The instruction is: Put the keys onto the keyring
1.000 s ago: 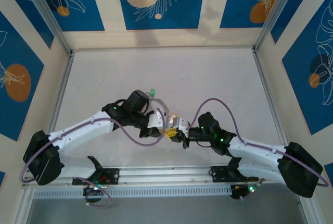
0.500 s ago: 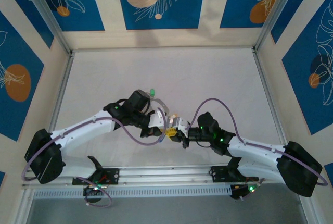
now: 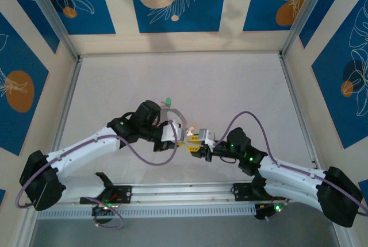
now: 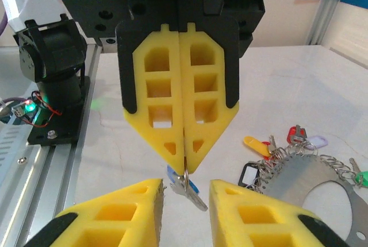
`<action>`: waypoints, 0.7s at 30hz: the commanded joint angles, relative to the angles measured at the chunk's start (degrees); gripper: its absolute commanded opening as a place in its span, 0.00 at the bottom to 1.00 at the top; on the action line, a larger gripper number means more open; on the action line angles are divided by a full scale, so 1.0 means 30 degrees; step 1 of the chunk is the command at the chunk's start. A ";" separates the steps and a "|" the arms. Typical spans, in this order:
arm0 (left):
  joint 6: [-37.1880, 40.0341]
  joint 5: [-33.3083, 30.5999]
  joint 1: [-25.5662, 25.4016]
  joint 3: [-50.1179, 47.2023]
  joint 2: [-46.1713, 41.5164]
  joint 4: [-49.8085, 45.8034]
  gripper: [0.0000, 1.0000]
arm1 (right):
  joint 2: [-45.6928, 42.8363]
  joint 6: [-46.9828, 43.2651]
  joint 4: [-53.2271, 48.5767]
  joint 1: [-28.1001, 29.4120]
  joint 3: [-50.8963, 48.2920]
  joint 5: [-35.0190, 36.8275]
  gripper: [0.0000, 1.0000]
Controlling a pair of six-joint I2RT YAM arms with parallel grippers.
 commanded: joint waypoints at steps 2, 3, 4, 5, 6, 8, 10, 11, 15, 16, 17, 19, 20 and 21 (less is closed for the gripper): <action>-0.0355 0.0438 0.0010 -0.0075 -0.0297 0.0758 0.00 | -0.0891 -0.0015 -0.0711 -0.0238 -0.0372 0.0083 0.28; -0.0436 0.0485 0.0003 -0.0096 -0.0241 0.0804 0.00 | -0.0983 -0.0008 -0.0920 -0.0257 -0.0342 -0.0090 0.28; -0.0553 0.0517 0.0026 -0.0100 -0.0220 0.0872 0.00 | -0.0974 0.0066 -0.0991 -0.0286 -0.0341 -0.0239 0.28; -0.0588 0.0562 0.0007 -0.0102 -0.0186 0.0923 0.00 | -0.0953 0.0141 -0.0962 -0.0307 -0.0356 -0.0350 0.28; -0.0577 0.0605 0.0020 -0.0100 -0.0155 0.0940 0.00 | -0.0864 0.0195 -0.0798 -0.0289 -0.0413 -0.0403 0.28; -0.0701 0.0548 0.0006 -0.0184 -0.0079 0.1103 0.00 | -0.0654 0.0321 -0.0412 -0.0319 -0.0517 -0.0441 0.28; -0.0868 0.0627 0.0019 -0.0272 0.0008 0.1391 0.00 | -0.0464 0.0363 -0.0342 -0.0302 -0.0418 -0.0486 0.28; -0.0913 0.0706 0.0003 -0.0276 0.0080 0.1494 0.00 | -0.0371 0.0365 -0.0334 -0.0313 -0.0349 -0.0484 0.28; -0.1032 0.0921 0.0011 -0.0247 0.0309 0.1684 0.00 | 0.0124 0.0338 0.0179 -0.0300 -0.0257 -0.0435 0.28; -0.1030 0.1083 0.0018 -0.0273 0.0327 0.1741 0.00 | 0.0199 0.0303 0.0223 -0.0317 -0.0203 -0.0427 0.28; -0.1029 0.1225 0.0003 -0.0276 0.0320 0.1802 0.00 | 0.0243 0.0281 0.0148 -0.0341 -0.0141 -0.0435 0.28; -0.0981 0.1451 0.0002 -0.0248 0.0363 0.1863 0.00 | 0.0308 0.0316 0.0183 -0.0352 -0.0077 -0.0483 0.28; -0.0908 0.1525 -0.0019 -0.0254 0.0360 0.1836 0.00 | 0.0348 0.0336 0.0280 -0.0376 -0.0077 -0.0523 0.28; -0.0771 0.1569 -0.0012 -0.0247 0.0414 0.1802 0.00 | 0.0364 0.0335 0.0378 -0.0383 -0.0077 -0.0492 0.28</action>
